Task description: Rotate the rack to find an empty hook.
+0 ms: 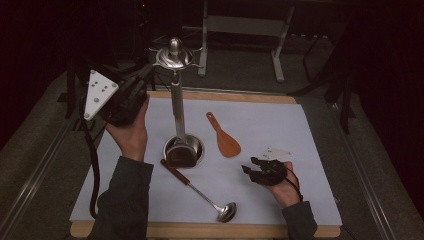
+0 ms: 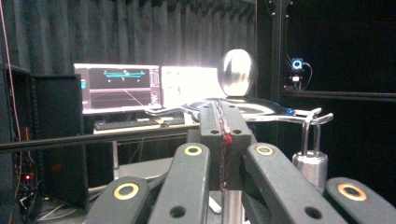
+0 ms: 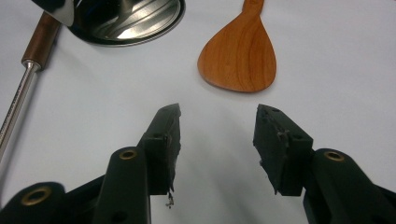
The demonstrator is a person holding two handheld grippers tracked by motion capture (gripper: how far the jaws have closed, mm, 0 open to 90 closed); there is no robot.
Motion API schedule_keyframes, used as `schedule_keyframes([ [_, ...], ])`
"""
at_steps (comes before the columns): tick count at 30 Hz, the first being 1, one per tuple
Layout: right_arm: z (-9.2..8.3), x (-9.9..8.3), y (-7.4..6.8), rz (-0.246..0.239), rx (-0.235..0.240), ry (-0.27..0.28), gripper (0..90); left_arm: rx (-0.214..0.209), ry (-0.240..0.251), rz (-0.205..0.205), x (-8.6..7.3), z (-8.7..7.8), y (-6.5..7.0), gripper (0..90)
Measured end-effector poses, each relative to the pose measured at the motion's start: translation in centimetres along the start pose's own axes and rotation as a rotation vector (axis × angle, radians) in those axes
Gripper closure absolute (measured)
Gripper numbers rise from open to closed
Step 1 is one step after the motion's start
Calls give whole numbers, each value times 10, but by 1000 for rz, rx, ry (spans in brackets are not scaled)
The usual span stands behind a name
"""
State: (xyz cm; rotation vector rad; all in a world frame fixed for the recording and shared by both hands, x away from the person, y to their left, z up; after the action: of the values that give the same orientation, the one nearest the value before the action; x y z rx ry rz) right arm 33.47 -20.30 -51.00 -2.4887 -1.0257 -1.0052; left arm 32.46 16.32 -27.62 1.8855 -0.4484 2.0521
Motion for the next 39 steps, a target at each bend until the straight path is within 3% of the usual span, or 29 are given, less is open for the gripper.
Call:
schedule_keyframes([
  [18,-1,1,0,-5,-3,3,509,42,-27,-13,3,12,-15,898],
  [39,0,0,1,-3,-1,0,510,76,-55,-4,4,23,-19,898],
])
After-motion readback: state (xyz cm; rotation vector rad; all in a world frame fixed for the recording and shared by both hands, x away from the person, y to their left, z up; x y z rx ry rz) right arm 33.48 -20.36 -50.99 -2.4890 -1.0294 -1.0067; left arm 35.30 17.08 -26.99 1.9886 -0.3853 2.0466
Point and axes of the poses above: each handheld gripper's, and its own axes: z roughly forward along the jaws, x roughly out of its top, y roughly to its right, the point moved 3 cm from there along z, roughly forward along the jaws, and after that the axes turned 6 degrees about -y, right-handed, at the moved point
